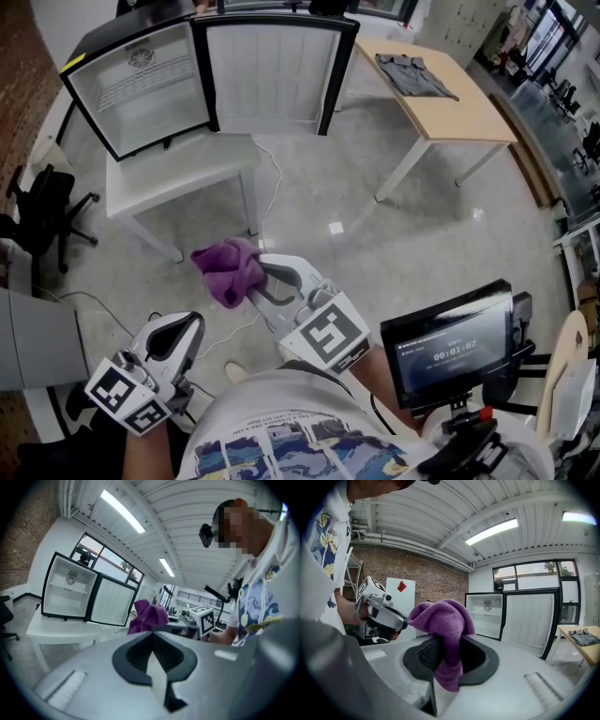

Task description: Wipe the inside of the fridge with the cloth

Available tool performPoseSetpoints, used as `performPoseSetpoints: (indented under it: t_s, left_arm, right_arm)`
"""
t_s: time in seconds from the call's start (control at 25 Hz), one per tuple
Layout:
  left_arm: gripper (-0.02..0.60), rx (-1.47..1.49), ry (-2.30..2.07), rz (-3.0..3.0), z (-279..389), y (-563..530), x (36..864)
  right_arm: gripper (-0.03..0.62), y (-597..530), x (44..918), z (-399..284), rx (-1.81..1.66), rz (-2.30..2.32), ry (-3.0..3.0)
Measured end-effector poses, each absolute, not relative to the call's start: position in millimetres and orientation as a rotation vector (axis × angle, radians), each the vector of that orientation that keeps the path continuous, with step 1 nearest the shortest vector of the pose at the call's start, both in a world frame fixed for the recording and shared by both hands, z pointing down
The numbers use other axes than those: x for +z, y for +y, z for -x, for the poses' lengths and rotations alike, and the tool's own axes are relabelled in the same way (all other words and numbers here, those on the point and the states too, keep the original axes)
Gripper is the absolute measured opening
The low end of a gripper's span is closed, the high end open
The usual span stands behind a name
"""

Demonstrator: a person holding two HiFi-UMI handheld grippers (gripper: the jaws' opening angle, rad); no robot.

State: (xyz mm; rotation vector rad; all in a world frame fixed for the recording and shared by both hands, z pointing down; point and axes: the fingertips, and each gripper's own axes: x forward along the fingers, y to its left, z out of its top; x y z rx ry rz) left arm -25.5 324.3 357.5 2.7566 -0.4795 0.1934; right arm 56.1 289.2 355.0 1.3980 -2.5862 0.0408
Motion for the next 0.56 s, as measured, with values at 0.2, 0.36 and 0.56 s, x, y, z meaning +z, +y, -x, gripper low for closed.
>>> performPoseSetpoints:
  t_s: [0.2,0.36,0.56]
  left_arm:
    - [0.008,0.194,-0.484,-2.755,27.1,325.8,357.6]
    - [0.008,0.193,-0.485,-2.756,31.6,326.9,358.6]
    - [0.008,0.186,-0.482,-2.756,37.6,327.8,360.4]
  right_arm:
    - [0.075,290.0,354.7,-54.4,0.041,-1.39,-2.587]
    - [0.075,291.4,355.3,-49.6,0.039,-1.387,-2.587]
    - [0.075,292.3,357.7,-42.2,0.042,-1.383,-2.589]
